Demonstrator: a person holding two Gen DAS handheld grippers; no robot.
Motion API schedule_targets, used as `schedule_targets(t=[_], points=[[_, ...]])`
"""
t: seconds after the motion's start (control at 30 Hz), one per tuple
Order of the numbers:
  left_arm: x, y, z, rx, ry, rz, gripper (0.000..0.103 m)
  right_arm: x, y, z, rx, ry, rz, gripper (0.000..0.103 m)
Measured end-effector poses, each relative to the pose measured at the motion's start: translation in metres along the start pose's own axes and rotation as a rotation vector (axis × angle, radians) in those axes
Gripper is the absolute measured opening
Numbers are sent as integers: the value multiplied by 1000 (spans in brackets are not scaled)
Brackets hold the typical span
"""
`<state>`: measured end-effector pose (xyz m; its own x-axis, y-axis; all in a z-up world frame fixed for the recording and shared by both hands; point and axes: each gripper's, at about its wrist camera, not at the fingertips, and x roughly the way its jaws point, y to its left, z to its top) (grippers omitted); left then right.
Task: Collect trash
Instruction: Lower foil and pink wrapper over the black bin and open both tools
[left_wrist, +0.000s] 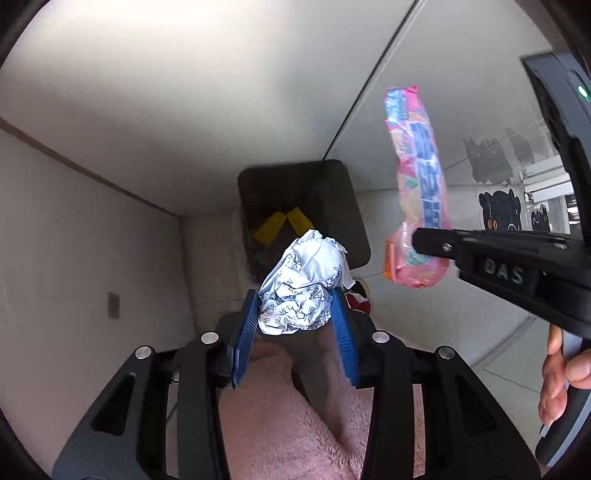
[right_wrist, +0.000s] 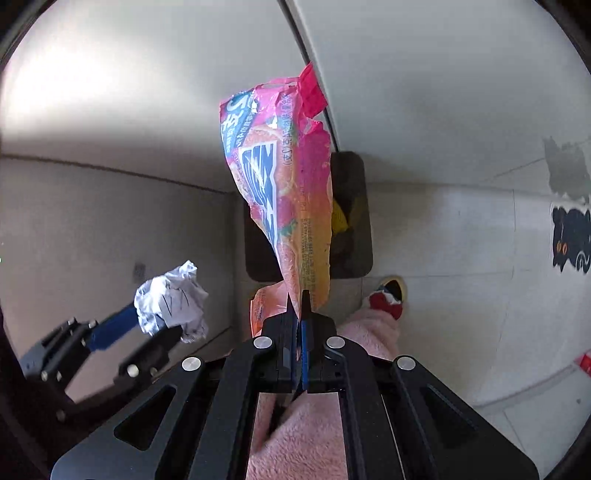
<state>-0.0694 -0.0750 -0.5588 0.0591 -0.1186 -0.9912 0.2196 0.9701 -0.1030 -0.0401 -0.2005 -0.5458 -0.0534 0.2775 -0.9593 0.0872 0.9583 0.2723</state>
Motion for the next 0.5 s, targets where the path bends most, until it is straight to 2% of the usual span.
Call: schedule_targets(t=[0.37, 0.5], points=[[28, 4, 22, -21, 48, -13, 39, 21, -9, 17, 54, -16, 30, 3], [34, 9, 30, -35, 53, -19, 42, 23, -8, 26, 65, -24, 31, 7]])
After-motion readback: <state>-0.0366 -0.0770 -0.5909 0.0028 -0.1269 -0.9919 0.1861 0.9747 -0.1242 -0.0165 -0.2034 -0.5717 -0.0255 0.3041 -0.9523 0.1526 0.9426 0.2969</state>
